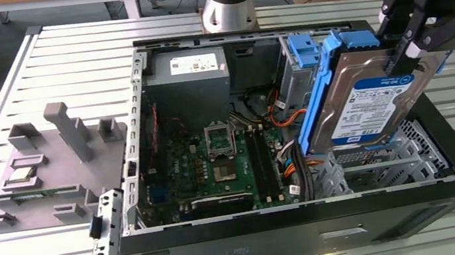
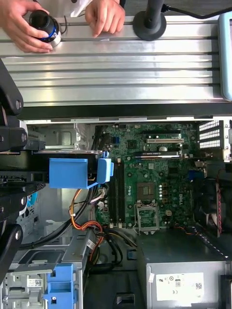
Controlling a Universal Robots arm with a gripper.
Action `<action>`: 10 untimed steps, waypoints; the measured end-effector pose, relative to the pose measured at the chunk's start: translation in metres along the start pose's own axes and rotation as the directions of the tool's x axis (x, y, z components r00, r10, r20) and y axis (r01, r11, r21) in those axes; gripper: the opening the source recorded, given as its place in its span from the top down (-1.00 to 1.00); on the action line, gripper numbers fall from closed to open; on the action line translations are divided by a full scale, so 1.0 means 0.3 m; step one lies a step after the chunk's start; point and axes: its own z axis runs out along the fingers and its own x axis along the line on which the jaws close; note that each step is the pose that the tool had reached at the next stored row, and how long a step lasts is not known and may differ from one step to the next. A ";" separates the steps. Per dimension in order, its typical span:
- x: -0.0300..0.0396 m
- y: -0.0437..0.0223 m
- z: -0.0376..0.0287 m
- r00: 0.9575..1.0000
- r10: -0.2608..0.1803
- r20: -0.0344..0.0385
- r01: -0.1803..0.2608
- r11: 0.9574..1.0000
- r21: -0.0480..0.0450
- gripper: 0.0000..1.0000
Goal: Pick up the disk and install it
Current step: 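Insert the disk into the insertion slot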
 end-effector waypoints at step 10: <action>-0.001 -0.030 0.000 1.000 0.000 0.000 0.000 1.000 0.000 0.31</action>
